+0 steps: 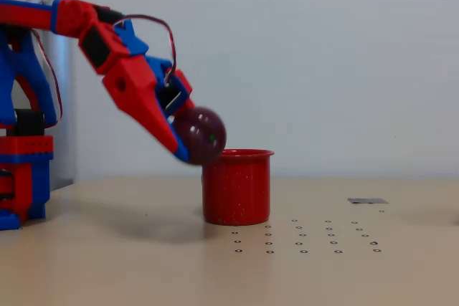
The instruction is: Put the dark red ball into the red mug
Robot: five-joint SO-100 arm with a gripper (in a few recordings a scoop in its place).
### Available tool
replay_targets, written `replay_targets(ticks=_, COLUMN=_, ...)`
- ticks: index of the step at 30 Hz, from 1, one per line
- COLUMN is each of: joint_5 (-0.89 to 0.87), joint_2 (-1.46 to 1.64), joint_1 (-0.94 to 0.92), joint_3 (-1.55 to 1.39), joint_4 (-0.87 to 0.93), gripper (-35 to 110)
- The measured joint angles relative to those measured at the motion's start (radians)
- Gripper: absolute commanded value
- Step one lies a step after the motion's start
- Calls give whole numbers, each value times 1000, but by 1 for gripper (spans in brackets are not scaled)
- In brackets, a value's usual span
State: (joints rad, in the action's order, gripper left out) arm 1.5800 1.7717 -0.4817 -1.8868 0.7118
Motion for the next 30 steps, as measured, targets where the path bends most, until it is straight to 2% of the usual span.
replay_targets(ticks=9, joint_5=-278, joint_2=100, joint_1=153, joint_3=0, joint_4=187, gripper=18)
replay_targets(ticks=19, joint_5=-497, joint_2=100, joint_1=288, joint_3=18, joint_4=258, gripper=18)
replay_targets(ticks=30, joint_5=-535, joint_2=100, joint_1=322, joint_3=64, joint_4=258, gripper=18)
